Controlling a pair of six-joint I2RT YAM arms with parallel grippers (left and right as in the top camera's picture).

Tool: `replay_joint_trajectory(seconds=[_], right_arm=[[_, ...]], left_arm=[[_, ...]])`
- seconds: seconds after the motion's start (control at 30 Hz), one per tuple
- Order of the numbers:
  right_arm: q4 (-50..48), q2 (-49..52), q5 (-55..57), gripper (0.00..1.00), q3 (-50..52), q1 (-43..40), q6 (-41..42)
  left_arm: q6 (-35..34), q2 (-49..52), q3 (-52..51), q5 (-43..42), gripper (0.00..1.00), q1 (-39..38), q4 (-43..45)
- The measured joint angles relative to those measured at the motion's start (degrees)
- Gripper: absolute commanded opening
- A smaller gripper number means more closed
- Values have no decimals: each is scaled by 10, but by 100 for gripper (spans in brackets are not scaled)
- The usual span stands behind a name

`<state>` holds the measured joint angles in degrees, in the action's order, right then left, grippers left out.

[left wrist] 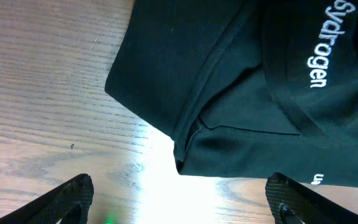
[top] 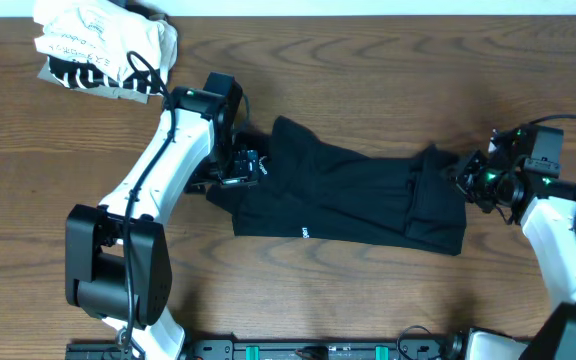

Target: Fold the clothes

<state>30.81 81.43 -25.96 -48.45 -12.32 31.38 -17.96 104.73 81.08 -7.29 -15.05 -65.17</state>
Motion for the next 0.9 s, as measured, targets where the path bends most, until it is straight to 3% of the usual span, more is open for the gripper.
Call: replay_joint_trajectory(seconds=[0.23, 0.43, 0.9], right_arm=[[-59, 83, 18, 6, 2, 5, -7], [-136, 153, -33, 6, 3, 28, -17], [-95, 192, -63, 1, -1, 68, -36]], left_arm=[[0, 0, 0, 0, 91, 0, 0], [0, 0, 0, 0, 91, 0, 1], [0, 0, 0, 0, 90, 0, 1]])
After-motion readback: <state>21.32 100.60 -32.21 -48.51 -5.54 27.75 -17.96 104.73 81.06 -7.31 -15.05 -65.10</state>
